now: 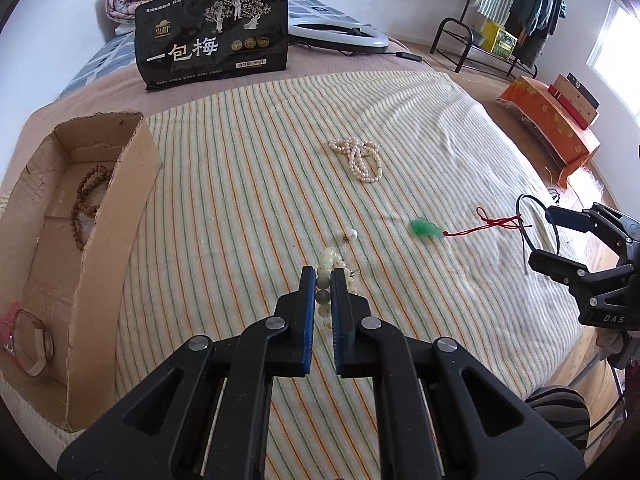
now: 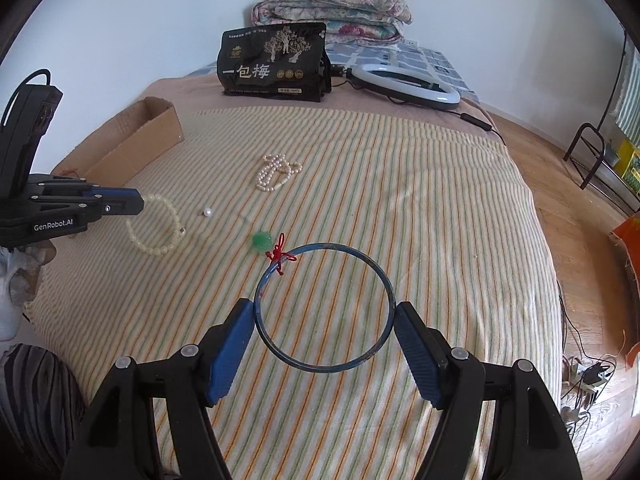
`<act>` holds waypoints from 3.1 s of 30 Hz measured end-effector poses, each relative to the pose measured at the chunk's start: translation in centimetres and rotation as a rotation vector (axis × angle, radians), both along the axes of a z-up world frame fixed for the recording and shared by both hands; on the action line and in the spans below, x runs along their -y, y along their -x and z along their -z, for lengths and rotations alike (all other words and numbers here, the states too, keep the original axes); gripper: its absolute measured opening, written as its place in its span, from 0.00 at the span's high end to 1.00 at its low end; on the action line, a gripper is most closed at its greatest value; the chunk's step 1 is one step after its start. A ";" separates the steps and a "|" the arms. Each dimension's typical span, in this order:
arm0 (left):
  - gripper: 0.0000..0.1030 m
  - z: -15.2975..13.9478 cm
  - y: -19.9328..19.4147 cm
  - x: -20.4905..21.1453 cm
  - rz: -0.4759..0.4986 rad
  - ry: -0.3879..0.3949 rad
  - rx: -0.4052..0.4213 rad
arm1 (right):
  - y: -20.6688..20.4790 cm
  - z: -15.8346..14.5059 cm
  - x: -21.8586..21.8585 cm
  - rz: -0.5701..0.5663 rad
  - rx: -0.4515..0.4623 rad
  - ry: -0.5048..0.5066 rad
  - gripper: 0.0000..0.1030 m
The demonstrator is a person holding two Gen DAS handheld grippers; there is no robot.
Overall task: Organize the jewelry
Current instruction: 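Carry the bracelet with the left gripper and the bangle with the right gripper over the box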
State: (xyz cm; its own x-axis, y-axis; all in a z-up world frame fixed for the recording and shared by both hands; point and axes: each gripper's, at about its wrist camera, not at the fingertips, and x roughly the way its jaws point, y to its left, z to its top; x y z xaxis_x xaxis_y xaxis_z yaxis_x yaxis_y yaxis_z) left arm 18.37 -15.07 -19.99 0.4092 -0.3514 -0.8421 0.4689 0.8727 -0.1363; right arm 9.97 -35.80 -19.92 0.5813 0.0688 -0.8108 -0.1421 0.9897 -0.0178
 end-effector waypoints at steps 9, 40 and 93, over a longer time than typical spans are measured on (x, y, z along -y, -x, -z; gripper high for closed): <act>0.95 -1.5 0.3 -0.9 -0.017 0.025 0.021 | 0.6 -3.2 -0.7 -0.005 0.063 -0.006 0.29; 0.95 -3.0 0.3 -5.3 -0.083 0.065 0.045 | -1.5 -3.9 -5.8 -0.066 0.056 0.014 0.29; 0.95 -7.6 -1.7 -27.0 -0.365 0.185 0.143 | -9.8 -13.6 -27.6 -0.416 0.216 -0.120 0.29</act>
State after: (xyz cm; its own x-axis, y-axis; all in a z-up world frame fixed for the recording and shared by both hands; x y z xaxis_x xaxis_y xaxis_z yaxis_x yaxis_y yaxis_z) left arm 20.11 11.97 -12.37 0.6429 -0.3018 -0.7040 0.1596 0.9517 -0.2622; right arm 19.76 -8.17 -6.27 0.6388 0.4170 -0.6465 -0.5316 0.8467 0.0208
